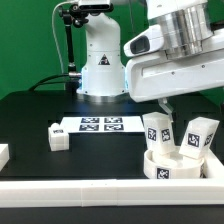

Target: Assemble stool

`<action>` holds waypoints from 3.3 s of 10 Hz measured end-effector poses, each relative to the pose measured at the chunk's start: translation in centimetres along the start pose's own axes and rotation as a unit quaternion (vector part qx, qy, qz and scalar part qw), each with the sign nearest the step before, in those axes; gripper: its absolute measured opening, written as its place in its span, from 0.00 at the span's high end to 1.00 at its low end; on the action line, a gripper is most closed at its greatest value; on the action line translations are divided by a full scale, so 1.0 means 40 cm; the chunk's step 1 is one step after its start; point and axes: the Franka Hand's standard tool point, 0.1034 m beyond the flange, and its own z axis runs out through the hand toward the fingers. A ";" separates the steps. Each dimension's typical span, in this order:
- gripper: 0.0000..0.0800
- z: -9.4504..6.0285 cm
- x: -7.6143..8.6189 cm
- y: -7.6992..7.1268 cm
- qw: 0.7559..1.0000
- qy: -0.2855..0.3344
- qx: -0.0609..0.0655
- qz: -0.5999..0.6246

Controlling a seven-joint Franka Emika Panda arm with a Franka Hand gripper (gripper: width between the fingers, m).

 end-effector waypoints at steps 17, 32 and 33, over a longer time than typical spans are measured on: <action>0.50 0.026 0.000 0.041 0.894 -0.028 -0.068 -0.443; 0.58 0.020 0.033 0.049 0.997 0.065 -0.026 -0.031; 0.58 0.020 0.033 0.050 0.997 0.067 -0.024 0.006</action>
Offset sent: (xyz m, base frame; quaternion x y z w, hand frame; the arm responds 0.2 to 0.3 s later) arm 0.0000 0.0000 0.0000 0.0000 0.0000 -0.1938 0.9810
